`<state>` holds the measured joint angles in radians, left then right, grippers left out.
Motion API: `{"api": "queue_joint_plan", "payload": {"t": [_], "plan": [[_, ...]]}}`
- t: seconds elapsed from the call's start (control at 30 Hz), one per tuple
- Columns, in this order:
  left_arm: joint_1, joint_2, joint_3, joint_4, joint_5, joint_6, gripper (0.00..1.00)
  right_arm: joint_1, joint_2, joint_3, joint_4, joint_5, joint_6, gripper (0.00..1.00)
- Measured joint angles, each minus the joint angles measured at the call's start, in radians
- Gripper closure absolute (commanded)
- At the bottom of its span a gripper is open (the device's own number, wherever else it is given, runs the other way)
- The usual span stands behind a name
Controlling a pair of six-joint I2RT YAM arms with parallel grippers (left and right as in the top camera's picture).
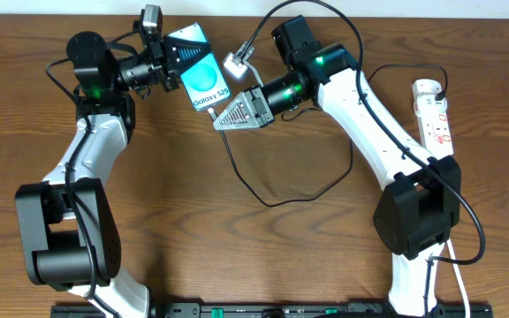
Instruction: Plug charger to phone and switch on socket
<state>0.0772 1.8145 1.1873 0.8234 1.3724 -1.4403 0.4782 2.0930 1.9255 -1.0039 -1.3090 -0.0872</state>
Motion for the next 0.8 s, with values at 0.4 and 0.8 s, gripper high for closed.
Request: {"api": "queue_joint_plan", "payload": {"t": [0.4,0.8], "plan": [[0.0,0.0,0.0,0.0,0.025,0.007,0.93,0.0,0.0,0.0,-0.001,0.0,0.0,0.99],[0.001,0.0,0.0,0.016,0.039,0.009,0.93,0.0,0.0,0.0,-0.005,0.0,0.0,0.99]]}}
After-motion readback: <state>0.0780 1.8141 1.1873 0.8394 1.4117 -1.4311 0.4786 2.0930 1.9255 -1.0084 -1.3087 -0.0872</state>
